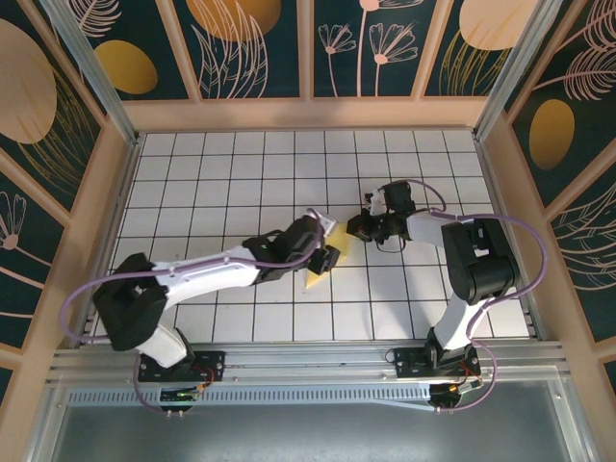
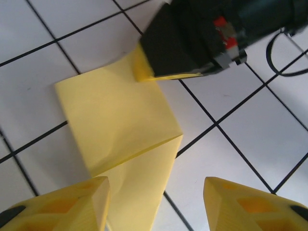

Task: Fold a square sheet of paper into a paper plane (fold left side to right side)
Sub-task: Fold the wing for the fifth time at the center of the table.

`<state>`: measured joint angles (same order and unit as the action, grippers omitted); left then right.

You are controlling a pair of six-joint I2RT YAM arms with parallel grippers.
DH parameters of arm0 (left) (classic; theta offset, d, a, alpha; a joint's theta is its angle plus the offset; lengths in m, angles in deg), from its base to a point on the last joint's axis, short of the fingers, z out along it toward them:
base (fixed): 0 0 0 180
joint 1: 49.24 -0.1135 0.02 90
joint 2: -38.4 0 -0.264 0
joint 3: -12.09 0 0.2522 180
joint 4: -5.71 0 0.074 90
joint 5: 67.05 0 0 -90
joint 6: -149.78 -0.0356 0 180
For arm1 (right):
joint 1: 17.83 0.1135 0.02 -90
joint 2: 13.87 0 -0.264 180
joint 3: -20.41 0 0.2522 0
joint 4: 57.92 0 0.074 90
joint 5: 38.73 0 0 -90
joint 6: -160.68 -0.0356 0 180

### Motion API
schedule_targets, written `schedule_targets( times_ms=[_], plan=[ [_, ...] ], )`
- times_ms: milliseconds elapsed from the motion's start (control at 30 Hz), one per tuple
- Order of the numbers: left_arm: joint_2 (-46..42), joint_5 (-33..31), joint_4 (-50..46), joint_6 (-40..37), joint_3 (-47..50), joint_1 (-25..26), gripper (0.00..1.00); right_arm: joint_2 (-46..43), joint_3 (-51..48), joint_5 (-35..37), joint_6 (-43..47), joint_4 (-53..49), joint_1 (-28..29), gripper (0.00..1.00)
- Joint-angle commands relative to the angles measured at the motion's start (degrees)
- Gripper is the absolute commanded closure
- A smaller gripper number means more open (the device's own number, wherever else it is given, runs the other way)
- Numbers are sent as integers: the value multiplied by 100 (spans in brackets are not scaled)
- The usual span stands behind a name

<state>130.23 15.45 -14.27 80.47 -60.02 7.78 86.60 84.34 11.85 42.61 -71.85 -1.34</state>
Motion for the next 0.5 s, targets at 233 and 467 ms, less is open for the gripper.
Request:
schedule_targets(
  times_ms=[233,467],
  plan=[
    [1294,-1185,-766,-713,-669,466,42,127,121,22,-203,-208,-32,100],
    [1795,-1399,-855,-916,-800,598,40,184,133,35,-242,-164,-35,100]
  ],
)
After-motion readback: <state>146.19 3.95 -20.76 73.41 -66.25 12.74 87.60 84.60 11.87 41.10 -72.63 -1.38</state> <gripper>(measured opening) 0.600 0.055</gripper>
